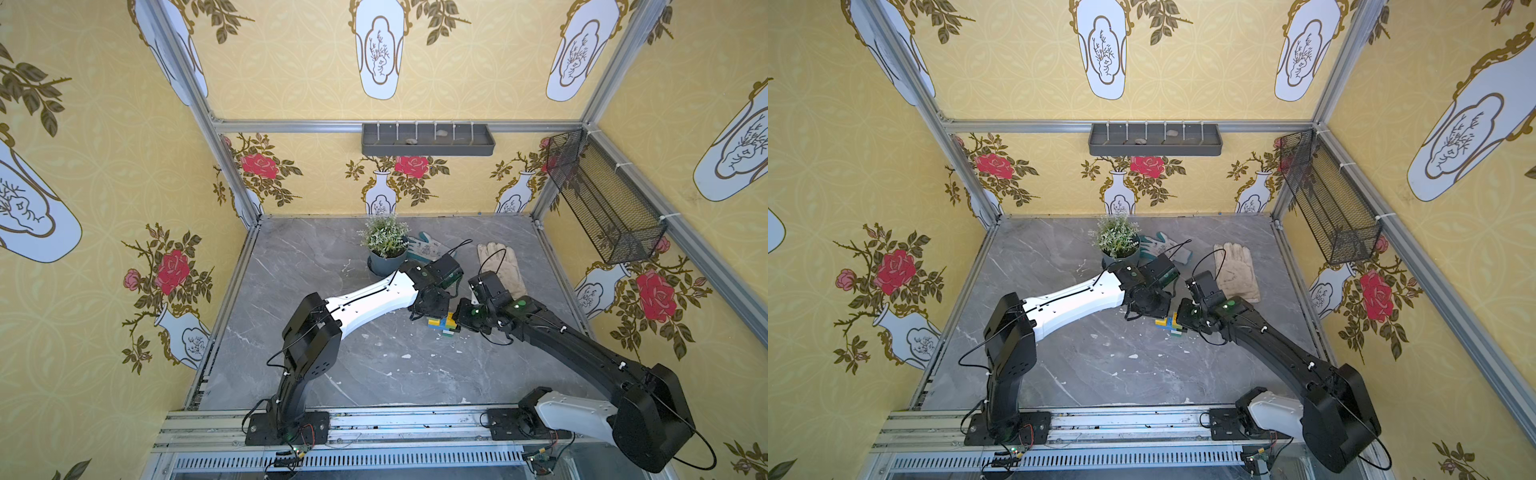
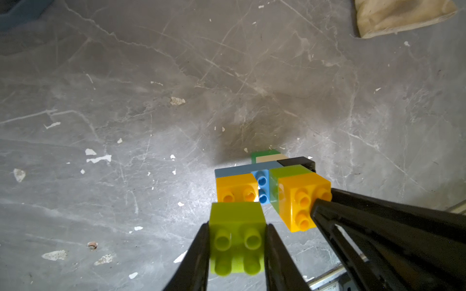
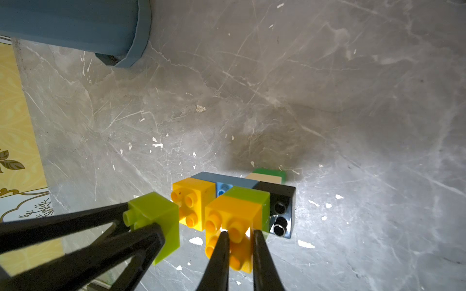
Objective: Assemble the number 4 with lego
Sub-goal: Assemble the lego brick with the lego brick.
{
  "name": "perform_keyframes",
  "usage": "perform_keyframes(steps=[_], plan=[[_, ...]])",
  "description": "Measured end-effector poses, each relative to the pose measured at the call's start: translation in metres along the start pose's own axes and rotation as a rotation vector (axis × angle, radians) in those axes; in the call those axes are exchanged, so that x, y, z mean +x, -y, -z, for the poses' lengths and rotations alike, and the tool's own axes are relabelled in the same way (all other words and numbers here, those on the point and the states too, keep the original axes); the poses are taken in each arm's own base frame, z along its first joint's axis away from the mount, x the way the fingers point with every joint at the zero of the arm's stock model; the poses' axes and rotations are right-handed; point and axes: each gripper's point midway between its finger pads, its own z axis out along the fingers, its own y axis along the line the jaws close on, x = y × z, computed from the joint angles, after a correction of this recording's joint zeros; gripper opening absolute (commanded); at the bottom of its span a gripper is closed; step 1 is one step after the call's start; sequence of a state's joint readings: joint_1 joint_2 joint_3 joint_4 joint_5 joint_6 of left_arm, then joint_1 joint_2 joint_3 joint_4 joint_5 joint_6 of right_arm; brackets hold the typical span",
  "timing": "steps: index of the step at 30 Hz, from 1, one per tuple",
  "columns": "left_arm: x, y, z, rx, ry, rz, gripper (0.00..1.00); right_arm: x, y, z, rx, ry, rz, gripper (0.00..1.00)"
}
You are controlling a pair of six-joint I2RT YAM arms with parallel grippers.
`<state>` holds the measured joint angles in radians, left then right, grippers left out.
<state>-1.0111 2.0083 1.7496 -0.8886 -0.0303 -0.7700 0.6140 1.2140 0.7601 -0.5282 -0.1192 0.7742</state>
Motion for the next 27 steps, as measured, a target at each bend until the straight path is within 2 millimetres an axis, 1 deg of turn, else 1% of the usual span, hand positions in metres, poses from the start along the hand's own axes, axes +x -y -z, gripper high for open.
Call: perform_keyframes(steps=[5, 13, 23, 27], plan=[[0.0037, -0.0015, -0.0041, -0.015, -0.015, 0.009, 0.00, -0.0014, -0.0017, -0.0010, -0.010, 0.007, 0.002, 0.13], [-0.0003, 0.0015, -0.0018, -0.008, -0.005, 0.013, 0.00, -0.0012, -0.0014, -0.0011, -0.012, 0.010, 0.002, 0.13], [-0.0048, 0.0049, -0.0098, -0.029, -0.004, 0.008, 0.00, -0.0011, -0.0012, -0.0009, -0.013, 0.011, 0.002, 0.13], [-0.0045, 0.0043, -0.0080, -0.035, -0.008, 0.007, 0.00, -0.0011, -0.0010, -0.0007, -0.014, 0.014, 0.002, 0.13]])
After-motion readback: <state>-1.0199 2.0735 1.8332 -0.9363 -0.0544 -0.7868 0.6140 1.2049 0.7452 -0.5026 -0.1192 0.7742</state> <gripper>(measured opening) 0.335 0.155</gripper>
